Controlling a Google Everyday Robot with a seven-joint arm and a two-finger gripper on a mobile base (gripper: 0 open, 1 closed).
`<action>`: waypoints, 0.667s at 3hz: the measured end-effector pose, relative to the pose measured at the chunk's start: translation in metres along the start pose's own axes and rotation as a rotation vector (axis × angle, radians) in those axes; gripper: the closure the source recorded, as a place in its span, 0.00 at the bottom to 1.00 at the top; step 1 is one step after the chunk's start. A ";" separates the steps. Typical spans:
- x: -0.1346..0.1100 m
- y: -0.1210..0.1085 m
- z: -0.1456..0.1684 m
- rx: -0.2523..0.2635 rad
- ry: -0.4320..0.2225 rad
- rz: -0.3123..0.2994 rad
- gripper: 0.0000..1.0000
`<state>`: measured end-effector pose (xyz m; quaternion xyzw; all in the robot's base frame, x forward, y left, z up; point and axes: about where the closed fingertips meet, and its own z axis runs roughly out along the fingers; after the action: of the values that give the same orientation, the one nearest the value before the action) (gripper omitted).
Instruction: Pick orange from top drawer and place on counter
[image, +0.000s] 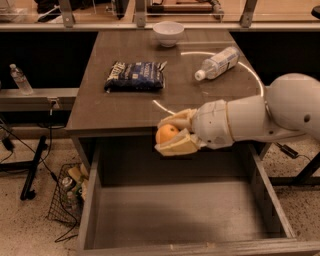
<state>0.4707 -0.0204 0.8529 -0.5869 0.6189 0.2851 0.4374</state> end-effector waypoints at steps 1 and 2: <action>-0.063 -0.031 -0.029 0.081 -0.043 -0.132 1.00; -0.107 -0.069 -0.050 0.152 -0.099 -0.216 1.00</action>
Offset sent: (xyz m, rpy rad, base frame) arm 0.0937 -0.0157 0.1996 0.1360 -0.4240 -0.0533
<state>0.5196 -0.0231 0.9807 -0.6005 0.5494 0.2172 0.5390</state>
